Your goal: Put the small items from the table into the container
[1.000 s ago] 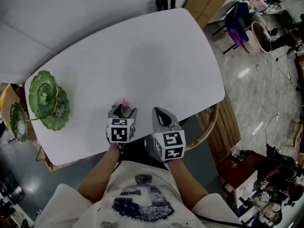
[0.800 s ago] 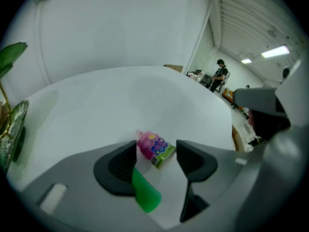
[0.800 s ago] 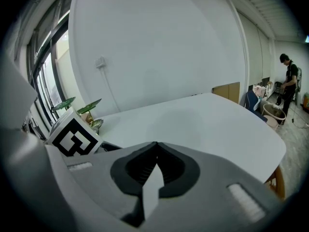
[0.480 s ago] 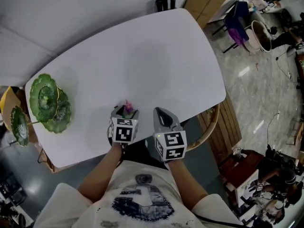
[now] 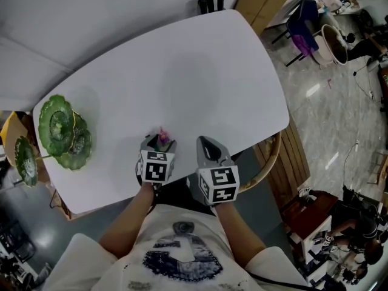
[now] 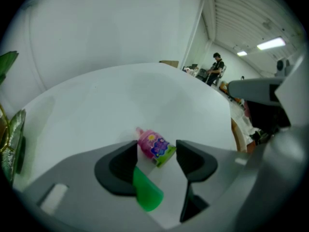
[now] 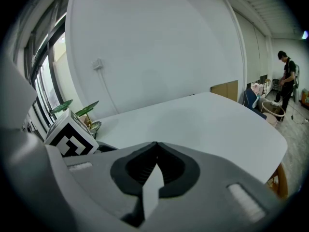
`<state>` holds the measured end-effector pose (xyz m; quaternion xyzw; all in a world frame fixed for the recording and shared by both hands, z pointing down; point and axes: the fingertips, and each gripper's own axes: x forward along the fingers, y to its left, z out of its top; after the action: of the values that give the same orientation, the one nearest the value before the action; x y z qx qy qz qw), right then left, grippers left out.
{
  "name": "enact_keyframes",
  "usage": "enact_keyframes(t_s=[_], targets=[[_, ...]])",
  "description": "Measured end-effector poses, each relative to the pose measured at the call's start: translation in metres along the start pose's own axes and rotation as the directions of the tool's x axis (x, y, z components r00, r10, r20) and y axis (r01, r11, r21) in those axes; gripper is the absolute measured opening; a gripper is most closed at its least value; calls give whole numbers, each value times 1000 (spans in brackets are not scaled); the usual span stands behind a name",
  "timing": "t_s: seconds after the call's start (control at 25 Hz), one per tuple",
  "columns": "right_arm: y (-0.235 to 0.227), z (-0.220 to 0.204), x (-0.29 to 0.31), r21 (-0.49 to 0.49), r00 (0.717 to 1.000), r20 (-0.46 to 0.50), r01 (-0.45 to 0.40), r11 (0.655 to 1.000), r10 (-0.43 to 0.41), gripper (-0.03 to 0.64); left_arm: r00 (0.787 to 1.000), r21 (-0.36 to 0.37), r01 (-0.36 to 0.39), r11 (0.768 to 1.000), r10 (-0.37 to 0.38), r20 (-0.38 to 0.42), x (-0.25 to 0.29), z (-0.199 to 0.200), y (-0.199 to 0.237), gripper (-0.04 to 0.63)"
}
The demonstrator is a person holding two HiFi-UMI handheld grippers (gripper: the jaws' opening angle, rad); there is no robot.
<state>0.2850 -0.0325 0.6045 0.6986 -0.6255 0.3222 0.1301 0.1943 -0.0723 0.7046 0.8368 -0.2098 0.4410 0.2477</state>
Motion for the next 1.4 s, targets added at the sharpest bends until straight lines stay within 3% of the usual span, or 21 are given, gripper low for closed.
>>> enact_keyframes(t_s=[0.28,0.84,1.4], targets=[[2,0,-3,-7,1000,-2,-10,1000,10,0,999,-1,-10,1000,10,35,-7,1,3,216],[9,-4,-14,-20,1000,2,-24,999,24,0,997,-9,-34,999,35,74,-20,-6,4,215],[35,0,-33,-60,997,35,-59,996,61,0,971,-17,-37,999,40,234,-56,5,6,215]])
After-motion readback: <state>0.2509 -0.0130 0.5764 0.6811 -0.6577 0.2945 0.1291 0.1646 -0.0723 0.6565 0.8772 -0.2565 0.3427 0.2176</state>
